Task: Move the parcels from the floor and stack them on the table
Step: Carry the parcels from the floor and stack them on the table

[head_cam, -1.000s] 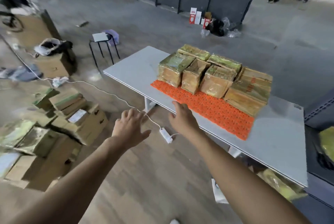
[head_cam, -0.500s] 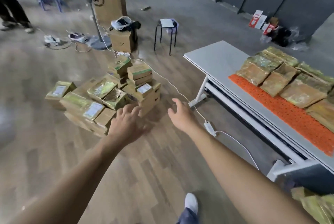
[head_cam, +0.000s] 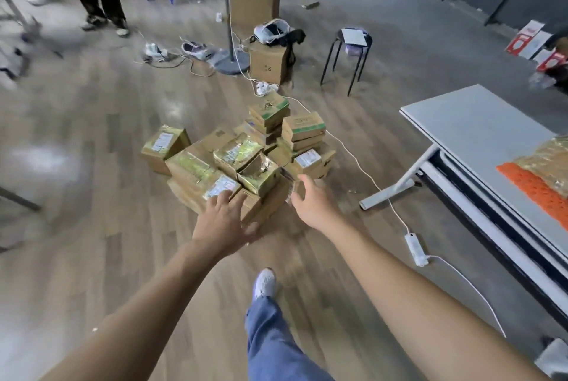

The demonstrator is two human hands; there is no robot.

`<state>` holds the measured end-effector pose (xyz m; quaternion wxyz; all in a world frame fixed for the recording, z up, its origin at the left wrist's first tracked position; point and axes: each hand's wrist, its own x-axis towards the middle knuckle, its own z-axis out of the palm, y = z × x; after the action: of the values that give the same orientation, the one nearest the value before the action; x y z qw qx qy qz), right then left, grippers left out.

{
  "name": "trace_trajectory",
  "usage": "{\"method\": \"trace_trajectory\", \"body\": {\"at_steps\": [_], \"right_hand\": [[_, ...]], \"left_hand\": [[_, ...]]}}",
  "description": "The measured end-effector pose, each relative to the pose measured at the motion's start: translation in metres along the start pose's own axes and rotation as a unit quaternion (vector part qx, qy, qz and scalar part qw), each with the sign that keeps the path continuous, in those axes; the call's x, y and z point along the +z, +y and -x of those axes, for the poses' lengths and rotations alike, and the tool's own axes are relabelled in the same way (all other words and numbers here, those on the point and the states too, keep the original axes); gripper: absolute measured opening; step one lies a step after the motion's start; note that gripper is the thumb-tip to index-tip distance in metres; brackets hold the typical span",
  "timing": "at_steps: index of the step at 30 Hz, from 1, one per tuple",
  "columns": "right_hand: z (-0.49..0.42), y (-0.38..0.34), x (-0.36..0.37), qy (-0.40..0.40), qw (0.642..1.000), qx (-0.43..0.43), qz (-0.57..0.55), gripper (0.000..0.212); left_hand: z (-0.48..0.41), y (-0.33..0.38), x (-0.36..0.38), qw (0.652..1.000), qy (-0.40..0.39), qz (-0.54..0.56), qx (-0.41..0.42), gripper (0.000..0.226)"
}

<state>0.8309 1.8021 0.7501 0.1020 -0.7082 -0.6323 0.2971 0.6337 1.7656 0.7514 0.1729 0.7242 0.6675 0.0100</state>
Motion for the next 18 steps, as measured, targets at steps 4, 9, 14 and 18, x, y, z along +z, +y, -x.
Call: {"method": "trace_trajectory", "body": {"at_steps": [4, 9, 14, 18], "right_hand": [[-0.087, -0.017, 0.024, -0.008, 1.0, 0.003, -0.022, 0.053], [-0.189, -0.044, 0.053, -0.065, 0.998, 0.012, -0.021, 0.051], [-0.253, -0.065, 0.082, -0.103, 0.994, 0.02, -0.028, 0.05], [-0.297, -0.074, 0.105, -0.137, 0.989, 0.05, -0.011, 0.052]], "left_hand": [[-0.081, -0.04, -0.004, 1.0, -0.013, -0.011, -0.02, 0.071], [-0.173, -0.092, -0.008, 0.997, -0.049, -0.015, -0.054, 0.069], [-0.241, -0.136, -0.003, 0.993, -0.092, -0.012, -0.075, 0.068], [-0.295, -0.17, 0.007, 0.991, -0.116, -0.01, -0.07, 0.065]]}}
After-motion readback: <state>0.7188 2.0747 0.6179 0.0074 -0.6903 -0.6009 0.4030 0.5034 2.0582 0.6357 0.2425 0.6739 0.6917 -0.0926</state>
